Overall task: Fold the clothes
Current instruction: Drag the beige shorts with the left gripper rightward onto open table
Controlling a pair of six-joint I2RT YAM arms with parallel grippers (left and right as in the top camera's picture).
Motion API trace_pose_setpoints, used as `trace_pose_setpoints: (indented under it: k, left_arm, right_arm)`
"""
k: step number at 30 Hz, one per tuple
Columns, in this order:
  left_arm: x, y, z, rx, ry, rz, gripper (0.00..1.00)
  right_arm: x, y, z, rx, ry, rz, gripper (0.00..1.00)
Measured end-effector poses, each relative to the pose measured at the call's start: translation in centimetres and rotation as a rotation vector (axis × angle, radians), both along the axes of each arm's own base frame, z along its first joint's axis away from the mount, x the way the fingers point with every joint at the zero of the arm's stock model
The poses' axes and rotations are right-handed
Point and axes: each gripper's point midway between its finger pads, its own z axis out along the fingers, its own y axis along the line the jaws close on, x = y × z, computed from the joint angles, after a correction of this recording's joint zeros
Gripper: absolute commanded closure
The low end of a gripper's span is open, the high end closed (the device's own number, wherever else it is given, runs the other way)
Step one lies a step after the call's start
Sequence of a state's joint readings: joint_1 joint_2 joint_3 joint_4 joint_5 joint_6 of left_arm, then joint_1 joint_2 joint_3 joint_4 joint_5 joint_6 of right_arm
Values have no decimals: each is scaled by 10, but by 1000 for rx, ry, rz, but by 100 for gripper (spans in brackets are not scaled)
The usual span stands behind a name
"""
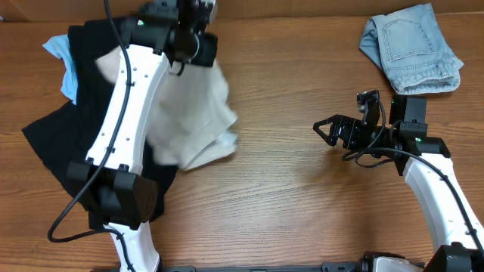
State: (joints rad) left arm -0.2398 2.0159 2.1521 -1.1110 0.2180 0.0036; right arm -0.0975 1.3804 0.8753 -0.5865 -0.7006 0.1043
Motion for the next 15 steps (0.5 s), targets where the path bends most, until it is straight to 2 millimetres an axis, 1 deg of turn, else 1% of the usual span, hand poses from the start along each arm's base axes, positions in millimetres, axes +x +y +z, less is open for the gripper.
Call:
trace_pose_setpoints:
  k: [1, 2, 3, 4, 5, 6, 7, 8, 10, 11, 13, 14, 15]
  left_arm:
    - [1, -10, 8, -28, -23, -25, 91]
    - [1, -18, 12, -45, -33, -45, 90]
    - [-2, -26, 13, -57, -35, -64, 88]
    - [-6, -36, 13, -67, -32, -89, 83]
    - [-9, -45, 12, -75, -28, -110, 71]
    - [-11, -54, 12, -82, -27, -131, 49]
    - [-13, -65, 12, -92, -32, -158, 15]
    - [-15, -76, 10, -97, -36, -183, 0]
    - [-16, -95, 2, -104, -28, -222, 0]
    - [-15, -100, -5, -103, -16, -231, 0]
    - [-17, -110, -29, -92, 38, -248, 0]
    - [-18, -111, -35, -88, 55, -248, 0]
    - [-20, -110, -53, -73, 108, -247, 0]
  right_arm:
    - [0, 0, 0, -1, 0, -1, 1]
    - [0, 0, 0, -1, -1, -1, 1]
    - [0, 0, 0, -1, -1, -1, 2]
    - [0, 0, 0, -1, -1, -1, 2]
    - [0, 0, 0, -2, -1, -1, 2]
    - [0, 0, 0, -2, -1, -1, 3]
    - [0, 0, 0, -3, -1, -2, 4]
    - [0, -1, 0, -5, -1, -3, 4]
    - [1, -2, -1, -11, 0, -6, 4]
    - [1, -2, -1, -11, 1, -7, 4]
    - [0, -3, -3, -18, 7, -11, 4]
    - [0, -4, -4, -22, 12, -14, 4]
    - [-1, -4, -4, -26, 17, -17, 4]
